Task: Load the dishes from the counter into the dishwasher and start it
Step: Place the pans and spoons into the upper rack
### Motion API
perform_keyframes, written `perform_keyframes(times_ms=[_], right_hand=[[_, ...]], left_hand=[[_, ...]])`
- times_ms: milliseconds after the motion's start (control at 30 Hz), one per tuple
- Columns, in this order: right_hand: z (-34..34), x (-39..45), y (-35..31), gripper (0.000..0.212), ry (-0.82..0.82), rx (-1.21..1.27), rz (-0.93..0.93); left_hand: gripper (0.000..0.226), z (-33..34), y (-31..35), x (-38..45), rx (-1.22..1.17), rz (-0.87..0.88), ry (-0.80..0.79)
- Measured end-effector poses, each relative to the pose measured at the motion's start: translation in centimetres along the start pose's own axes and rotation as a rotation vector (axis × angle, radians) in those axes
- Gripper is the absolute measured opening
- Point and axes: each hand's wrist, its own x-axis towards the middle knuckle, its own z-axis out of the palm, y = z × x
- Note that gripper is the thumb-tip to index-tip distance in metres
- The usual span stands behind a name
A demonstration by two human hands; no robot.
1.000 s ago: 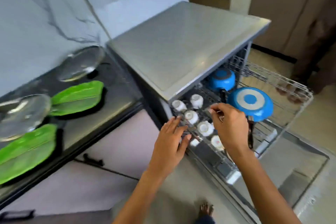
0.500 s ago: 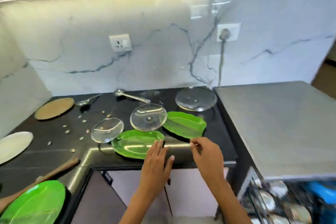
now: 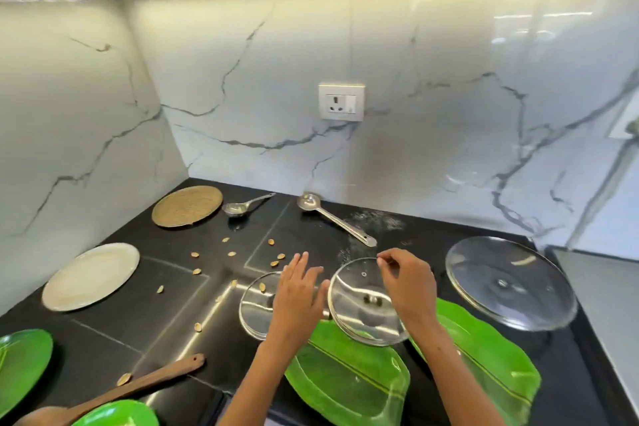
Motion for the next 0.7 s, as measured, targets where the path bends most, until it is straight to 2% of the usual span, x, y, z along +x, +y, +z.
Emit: perform_keyframes(times_ms=[367, 500, 700], right_hand=[[12.8, 8.6, -6.4, 0.011, -0.317, 0.003, -0.235], [17.9, 10.6, -8.2, 0.009, -0.360, -0.002, -0.267], [23.9, 12.8, -10.3, 0.008, -0.405, -0.023, -0.213]], left_hand=[[0.041, -3.0, -9.8, 6.8, 0.148, -0.287, 0.129], [0.044, -3.3, -14.9, 10.6, 0.206, -0.360, 0.125], [0.045, -1.9, -23.5, 18.4, 0.294, -0.272, -0.006]])
